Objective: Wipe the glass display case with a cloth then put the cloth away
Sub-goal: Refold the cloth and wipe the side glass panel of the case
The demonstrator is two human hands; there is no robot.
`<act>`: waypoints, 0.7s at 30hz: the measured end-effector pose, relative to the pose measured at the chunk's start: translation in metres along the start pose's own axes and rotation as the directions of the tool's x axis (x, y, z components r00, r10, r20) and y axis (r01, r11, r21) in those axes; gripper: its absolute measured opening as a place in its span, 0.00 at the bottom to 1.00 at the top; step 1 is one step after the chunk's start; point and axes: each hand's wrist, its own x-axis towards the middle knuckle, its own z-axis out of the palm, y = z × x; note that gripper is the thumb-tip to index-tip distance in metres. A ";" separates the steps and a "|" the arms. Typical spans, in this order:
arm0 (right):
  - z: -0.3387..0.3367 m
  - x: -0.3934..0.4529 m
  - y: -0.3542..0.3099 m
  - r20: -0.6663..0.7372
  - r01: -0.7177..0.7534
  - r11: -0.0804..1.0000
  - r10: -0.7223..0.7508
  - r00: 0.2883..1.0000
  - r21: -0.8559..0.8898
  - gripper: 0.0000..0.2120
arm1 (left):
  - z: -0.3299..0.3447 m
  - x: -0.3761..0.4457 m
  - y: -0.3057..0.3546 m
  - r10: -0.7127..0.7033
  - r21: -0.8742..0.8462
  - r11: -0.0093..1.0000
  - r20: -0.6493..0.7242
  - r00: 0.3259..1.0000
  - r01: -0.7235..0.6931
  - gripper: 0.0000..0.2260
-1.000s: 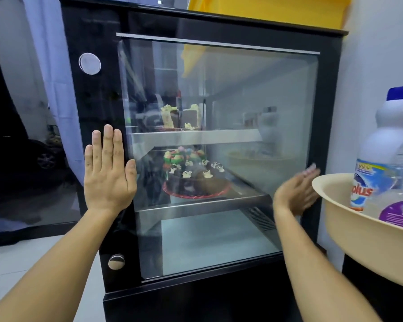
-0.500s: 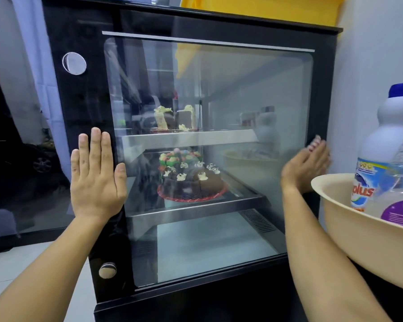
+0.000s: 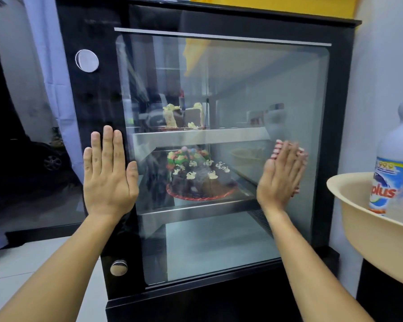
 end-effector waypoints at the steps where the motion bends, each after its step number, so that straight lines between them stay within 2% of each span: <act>1: 0.001 -0.026 -0.004 0.069 0.250 0.968 -0.249 0.966 0.000 0.29 | 0.000 0.000 0.000 0.003 0.002 1.000 0.002 1.000 -0.003 0.30; 2: 0.002 -0.052 0.006 0.142 0.440 0.898 -0.437 0.888 0.013 0.29 | 0.000 0.001 0.000 0.004 0.005 1.000 0.007 1.000 -0.004 0.30; 3: 0.004 -0.080 0.028 0.193 0.536 0.844 -0.525 0.829 -0.004 0.30 | 0.000 0.001 0.001 0.001 0.009 1.000 0.013 1.000 -0.001 0.30; 4: 0.002 -0.106 0.055 0.224 0.536 0.843 -0.515 0.828 -0.045 0.31 | -0.001 0.001 0.002 -0.002 0.014 1.000 0.019 1.000 0.002 0.30; 5: -0.005 -0.124 0.077 0.212 0.467 0.877 -0.438 0.874 -0.114 0.31 | -0.001 0.000 0.003 -0.003 0.016 1.000 0.019 1.000 0.003 0.30; 7: -0.008 -0.127 0.088 0.099 0.081 0.987 -0.068 0.993 -0.138 0.31 | -0.002 0.000 0.003 -0.004 0.030 1.000 0.019 1.000 0.003 0.30; 8: -0.006 -0.111 0.069 0.056 -0.143 0.985 0.149 0.987 -0.097 0.31 | -0.003 0.001 0.003 -0.005 0.038 0.999 0.022 1.000 0.004 0.30; 9: -0.002 -0.088 0.040 0.005 -0.333 0.942 0.333 0.943 -0.029 0.31 | -0.003 0.001 0.002 -0.003 0.039 0.999 0.023 1.000 0.002 0.30; 10: 0.004 -0.061 0.007 -0.013 -0.454 0.890 0.455 0.890 0.036 0.33 | -0.003 0.002 0.001 0.003 0.037 0.999 0.021 1.000 -0.003 0.30; 11: 0.009 -0.038 -0.028 -0.009 -0.498 0.865 0.499 0.866 0.057 0.35 | -0.002 0.002 0.001 0.001 0.034 0.999 0.021 1.000 -0.002 0.30; 12: 0.014 -0.027 -0.058 -0.006 -0.464 0.885 0.465 0.885 0.031 0.36 | -0.002 0.001 0.001 -0.005 0.029 1.000 0.025 1.000 0.004 0.30; 13: 0.020 -0.027 -0.083 -0.006 -0.343 0.939 0.343 0.939 -0.006 0.34 | -0.002 0.000 0.000 -0.005 0.027 1.000 0.028 1.000 0.004 0.30; 14: 0.028 -0.037 -0.102 0.019 -0.136 0.990 0.137 0.990 -0.043 0.33 | -0.002 -0.002 -0.001 0.003 0.028 1.000 0.028 1.000 -0.004 0.30; 15: 0.033 -0.056 -0.115 0.072 0.108 0.991 -0.103 0.992 -0.076 0.32 | -0.002 -0.002 -0.001 0.018 0.034 0.999 0.026 0.999 -0.019 0.30; 16: 0.034 -0.082 -0.120 0.146 0.345 0.936 -0.332 0.932 -0.072 0.33 | -0.002 0.000 -0.002 0.034 0.033 0.999 0.032 0.999 -0.035 0.30; 18: 0.031 -0.136 -0.099 0.286 0.701 0.713 -0.674 0.681 0.012 0.35 | -0.004 0.003 -0.004 0.052 0.019 0.998 0.054 0.997 -0.053 0.30; 19: 0.027 -0.157 -0.075 0.327 0.796 0.603 -0.762 0.559 0.047 0.34 | -0.005 0.002 -0.003 0.053 0.019 0.998 0.063 0.997 -0.054 0.30; 20: 0.021 -0.171 -0.049 0.344 0.837 0.543 -0.800 0.492 0.065 0.33 | -0.007 0.002 -0.003 0.056 0.025 0.998 0.068 0.996 -0.058 0.30; 21: 0.014 -0.175 -0.023 0.341 0.834 0.549 -0.796 0.499 0.061 0.32 | -0.007 0.004 -0.002 0.083 0.032 0.996 0.074 0.994 -0.085 0.31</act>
